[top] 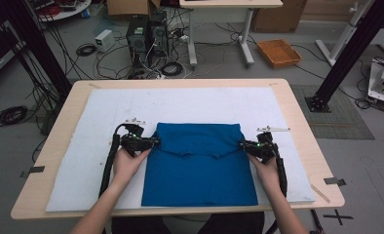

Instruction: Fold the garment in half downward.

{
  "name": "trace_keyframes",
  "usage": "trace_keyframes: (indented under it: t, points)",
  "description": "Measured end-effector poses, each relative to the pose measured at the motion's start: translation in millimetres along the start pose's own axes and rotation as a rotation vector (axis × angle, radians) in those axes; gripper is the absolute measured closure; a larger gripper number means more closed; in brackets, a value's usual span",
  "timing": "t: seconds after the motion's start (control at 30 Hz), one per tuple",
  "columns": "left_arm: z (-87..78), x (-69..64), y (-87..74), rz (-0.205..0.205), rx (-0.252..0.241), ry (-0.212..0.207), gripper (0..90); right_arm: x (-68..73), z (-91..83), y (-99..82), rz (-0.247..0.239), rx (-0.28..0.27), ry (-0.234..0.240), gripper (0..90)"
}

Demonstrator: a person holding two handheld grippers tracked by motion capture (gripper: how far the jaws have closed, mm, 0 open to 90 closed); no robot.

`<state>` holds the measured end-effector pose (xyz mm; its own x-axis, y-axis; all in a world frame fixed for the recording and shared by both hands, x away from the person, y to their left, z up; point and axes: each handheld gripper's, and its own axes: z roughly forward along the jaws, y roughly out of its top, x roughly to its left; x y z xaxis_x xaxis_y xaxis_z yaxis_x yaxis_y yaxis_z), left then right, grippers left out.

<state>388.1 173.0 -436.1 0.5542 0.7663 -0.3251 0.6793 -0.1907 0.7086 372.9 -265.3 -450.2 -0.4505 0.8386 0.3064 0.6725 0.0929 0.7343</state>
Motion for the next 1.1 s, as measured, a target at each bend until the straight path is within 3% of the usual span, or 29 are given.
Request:
trace_keyframes:
  t: [0.13,0.4,0.73,0.9,1.1]
  points:
    - [0.2,-0.2,0.0,-0.001,-0.001,-0.002,85.3,6.0,-0.1,0.7,-0.037,0.004,0.004,89.2]
    - [-10.3,-4.3,1.3,0.028,0.001,-0.035,86.0,8.1,-11.3,1.7,-0.032,-0.016,0.035,89.7]
    - [-42.8,-21.1,-3.1,0.017,-0.003,-0.146,86.0,21.1,-43.9,-5.3,-0.045,-0.020,0.110,89.7]
    - [-58.5,-30.4,-16.7,0.008,0.009,-0.215,86.0,29.8,-63.0,-16.1,-0.067,-0.015,0.129,89.7]
    - [-73.5,-38.4,-32.7,-0.010,0.025,-0.267,86.0,39.2,-84.0,-31.2,-0.075,0.001,0.154,89.6]
